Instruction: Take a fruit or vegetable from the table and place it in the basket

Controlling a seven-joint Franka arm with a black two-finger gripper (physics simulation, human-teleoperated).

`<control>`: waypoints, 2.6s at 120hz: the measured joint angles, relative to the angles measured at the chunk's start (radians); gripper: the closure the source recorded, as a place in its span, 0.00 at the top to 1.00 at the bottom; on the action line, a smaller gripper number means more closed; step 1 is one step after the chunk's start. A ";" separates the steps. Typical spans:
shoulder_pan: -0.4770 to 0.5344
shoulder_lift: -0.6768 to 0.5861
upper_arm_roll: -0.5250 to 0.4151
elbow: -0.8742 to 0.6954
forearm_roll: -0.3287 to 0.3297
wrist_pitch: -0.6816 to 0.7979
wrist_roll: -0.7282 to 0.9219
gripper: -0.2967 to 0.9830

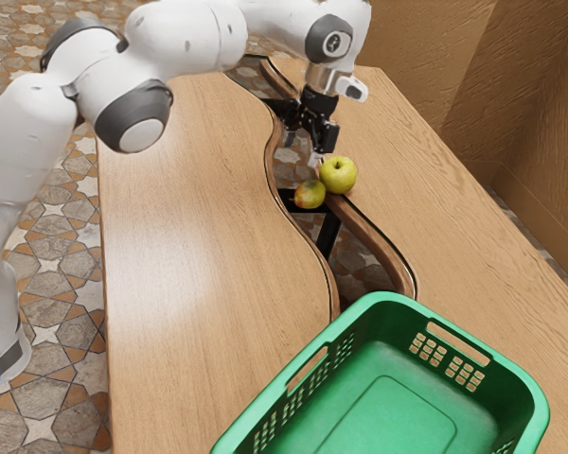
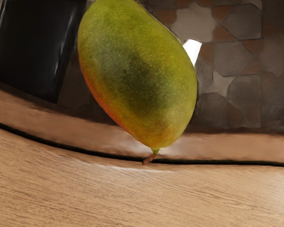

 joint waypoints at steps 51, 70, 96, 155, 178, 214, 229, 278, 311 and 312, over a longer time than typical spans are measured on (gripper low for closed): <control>-0.032 -0.001 0.125 -0.048 -0.003 0.053 0.020 0.77; -0.028 0.009 0.128 -0.055 -0.007 0.055 0.025 0.77; -0.003 0.067 0.043 -0.005 -0.032 0.086 0.029 0.77; 0.069 0.146 -0.060 0.023 -0.091 0.153 0.035 0.77; 0.084 0.191 -0.065 0.036 -0.122 0.168 0.036 0.77; 0.093 0.231 -0.079 0.034 -0.165 0.183 0.037 0.66; 0.087 0.221 -0.078 0.034 -0.168 0.185 0.037 0.60; -0.251 -0.077 -0.072 0.034 -0.075 0.177 0.037 0.58; -0.613 -0.141 -0.076 0.035 -0.008 0.176 0.034 0.58; -0.623 -0.142 -0.076 0.035 -0.007 0.176 0.034 0.58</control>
